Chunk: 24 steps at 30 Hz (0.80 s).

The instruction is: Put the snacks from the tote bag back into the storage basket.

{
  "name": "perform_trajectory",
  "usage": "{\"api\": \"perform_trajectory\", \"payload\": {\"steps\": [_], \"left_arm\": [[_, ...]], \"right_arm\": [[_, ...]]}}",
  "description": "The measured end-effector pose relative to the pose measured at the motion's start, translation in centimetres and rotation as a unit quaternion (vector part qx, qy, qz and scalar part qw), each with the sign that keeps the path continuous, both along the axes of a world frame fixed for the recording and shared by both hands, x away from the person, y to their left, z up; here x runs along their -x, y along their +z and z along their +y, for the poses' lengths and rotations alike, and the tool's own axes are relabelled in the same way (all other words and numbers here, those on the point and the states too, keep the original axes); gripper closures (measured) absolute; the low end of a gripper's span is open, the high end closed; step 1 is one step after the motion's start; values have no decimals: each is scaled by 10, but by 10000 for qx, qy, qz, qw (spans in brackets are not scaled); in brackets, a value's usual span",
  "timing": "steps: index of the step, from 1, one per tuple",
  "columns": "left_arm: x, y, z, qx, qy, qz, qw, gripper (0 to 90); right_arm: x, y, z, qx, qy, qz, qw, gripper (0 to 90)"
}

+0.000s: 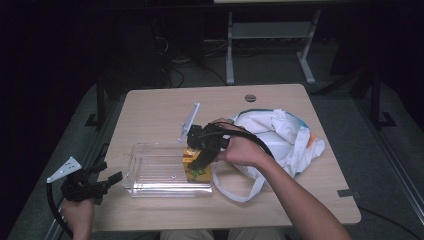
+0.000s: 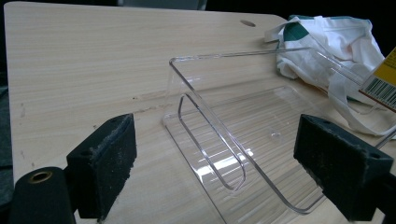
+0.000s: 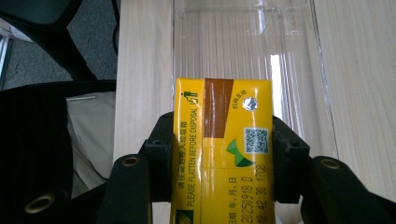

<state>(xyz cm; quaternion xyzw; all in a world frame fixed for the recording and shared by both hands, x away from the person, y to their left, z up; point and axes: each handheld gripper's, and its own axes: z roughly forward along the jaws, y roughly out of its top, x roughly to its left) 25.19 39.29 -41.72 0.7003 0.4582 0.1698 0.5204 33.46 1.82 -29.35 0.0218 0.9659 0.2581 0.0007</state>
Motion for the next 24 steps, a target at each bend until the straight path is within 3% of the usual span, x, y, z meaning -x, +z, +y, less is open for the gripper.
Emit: {"api": "perform_trajectory", "payload": {"steps": [24], "left_arm": [[0,0,1,22,13,8,10000,128]], "right_arm": [[-3,-15,5,128,8,35,9999,515]]}}
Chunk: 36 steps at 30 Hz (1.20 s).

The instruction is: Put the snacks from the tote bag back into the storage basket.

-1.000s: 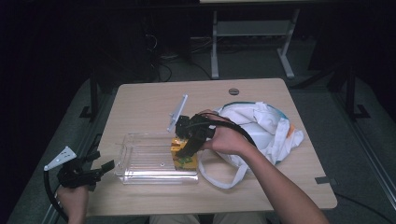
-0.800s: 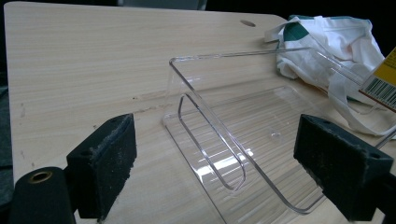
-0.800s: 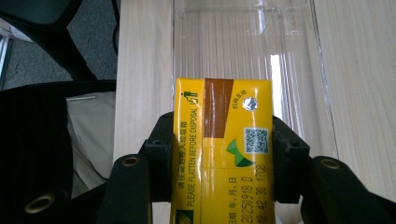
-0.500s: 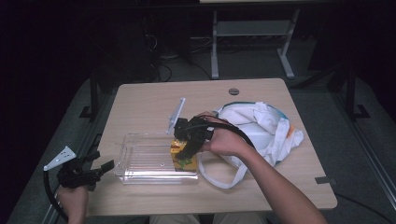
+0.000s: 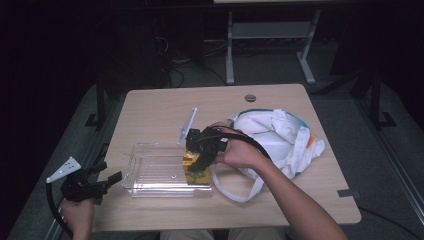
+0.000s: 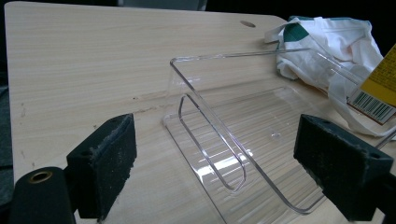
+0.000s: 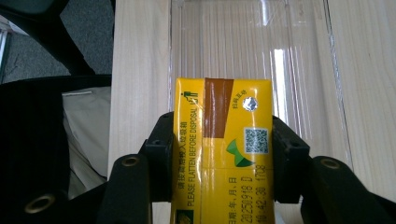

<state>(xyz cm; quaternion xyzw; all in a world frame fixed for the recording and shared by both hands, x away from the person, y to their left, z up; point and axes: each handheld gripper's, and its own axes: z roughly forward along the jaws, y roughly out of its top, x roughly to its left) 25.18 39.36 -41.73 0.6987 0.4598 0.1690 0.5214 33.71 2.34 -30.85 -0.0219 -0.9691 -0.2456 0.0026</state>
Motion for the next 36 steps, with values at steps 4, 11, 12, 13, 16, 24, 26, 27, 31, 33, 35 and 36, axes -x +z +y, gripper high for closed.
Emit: {"api": "perform_trajectory", "payload": {"steps": [4,11,12,13,16,24,26,27,31,33,35,36], "left_arm": [[0,0,0,3,2,-12,10000,127],[0,0,0,0,6,-10,10000,128],[0,0,1,-5,6,-3,10000,128],[0,0,1,-5,6,-3,10000,127],[0,0,1,-3,10,-10,10000,128],[0,0,1,-6,11,-1,10000,127],[0,0,1,-7,12,-8,10000,128],[0,0,1,-3,15,-18,10000,128],[0,0,1,-20,4,-13,10000,128],[0,0,1,-12,9,-14,10000,128],[0,0,1,-20,7,-14,10000,127],[0,0,1,-20,7,-14,10000,128]], "right_arm": [[0,-2,1,8,33,-20,10000,515],[-1,-7,1,-2,29,-7,10000,515],[0,-7,0,0,10,16,10000,515],[0,-8,0,1,7,6,10000,515],[-1,-10,0,8,15,-4,10000,515],[0,-16,1,32,0,24,10000,515],[0,-16,1,30,3,33,10000,515],[0,-17,1,25,-2,45,10000,515],[0,-19,0,22,-21,67,10000,515],[0,-19,0,17,-11,73,10000,515],[0,-21,-1,15,-20,77,10000,515],[0,-21,-1,15,-20,77,10000,515]]}}
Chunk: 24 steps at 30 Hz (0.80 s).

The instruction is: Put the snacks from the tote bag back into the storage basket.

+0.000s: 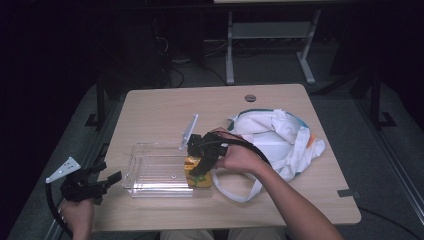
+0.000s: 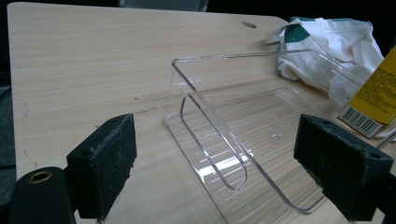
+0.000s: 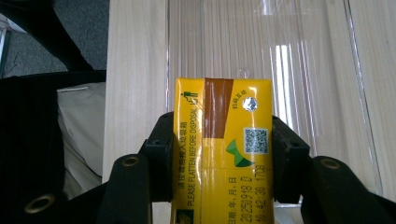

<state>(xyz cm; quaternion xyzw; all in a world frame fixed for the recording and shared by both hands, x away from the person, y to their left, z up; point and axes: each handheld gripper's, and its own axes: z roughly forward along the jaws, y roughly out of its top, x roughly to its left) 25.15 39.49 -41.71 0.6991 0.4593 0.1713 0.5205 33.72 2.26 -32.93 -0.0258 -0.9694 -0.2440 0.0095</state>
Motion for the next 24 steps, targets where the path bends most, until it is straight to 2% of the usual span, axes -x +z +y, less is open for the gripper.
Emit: {"api": "perform_trajectory", "payload": {"steps": [24], "left_arm": [[0,0,0,-32,-11,-4,10000,128]], "right_arm": [[0,-17,2,64,-2,66,10000,514]]}}
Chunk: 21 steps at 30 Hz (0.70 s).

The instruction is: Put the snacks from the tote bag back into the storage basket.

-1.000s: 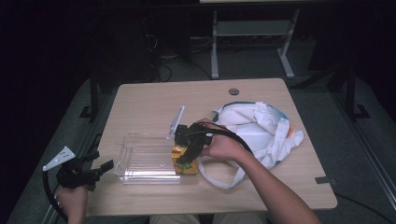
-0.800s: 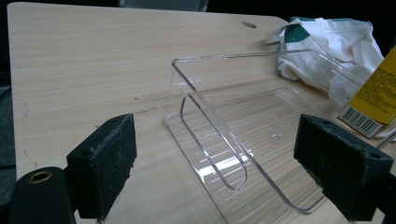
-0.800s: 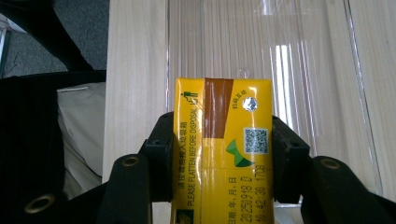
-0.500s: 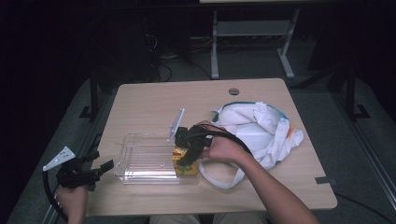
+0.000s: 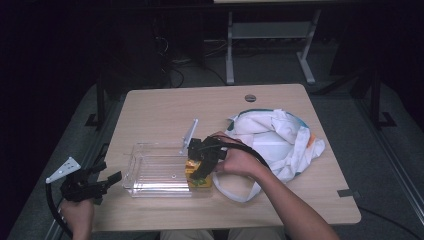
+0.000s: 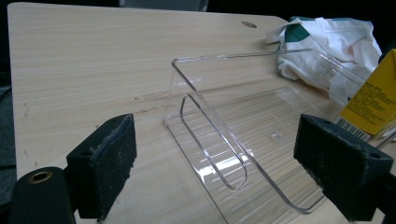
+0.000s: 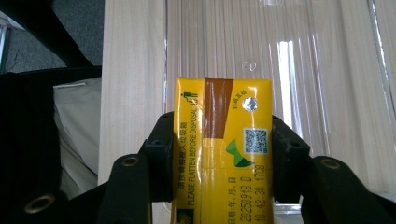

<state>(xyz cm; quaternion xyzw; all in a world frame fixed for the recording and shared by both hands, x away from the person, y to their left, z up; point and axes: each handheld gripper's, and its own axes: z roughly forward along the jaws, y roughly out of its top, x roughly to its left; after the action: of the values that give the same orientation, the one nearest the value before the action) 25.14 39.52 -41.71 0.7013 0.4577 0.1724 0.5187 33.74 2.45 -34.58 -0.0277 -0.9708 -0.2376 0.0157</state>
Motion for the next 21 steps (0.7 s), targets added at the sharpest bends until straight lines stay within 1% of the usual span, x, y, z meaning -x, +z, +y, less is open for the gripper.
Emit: {"api": "perform_trajectory", "payload": {"steps": [3,8,14,16,21], "left_arm": [[0,0,0,2,-3,1,10000,128],[0,0,0,19,8,3,10000,128],[0,0,0,-7,-1,2,10000,128],[0,0,0,5,4,4,10000,127],[0,0,0,6,-4,0,10000,128]], "right_arm": [[0,-2,1,37,-17,-21,10000,514],[-1,-3,1,24,-9,0,10000,514],[-1,-7,1,69,13,7,10000,513],[-1,-8,1,75,24,47,10000,513],[-1,-11,2,110,15,31,9999,513]]}}
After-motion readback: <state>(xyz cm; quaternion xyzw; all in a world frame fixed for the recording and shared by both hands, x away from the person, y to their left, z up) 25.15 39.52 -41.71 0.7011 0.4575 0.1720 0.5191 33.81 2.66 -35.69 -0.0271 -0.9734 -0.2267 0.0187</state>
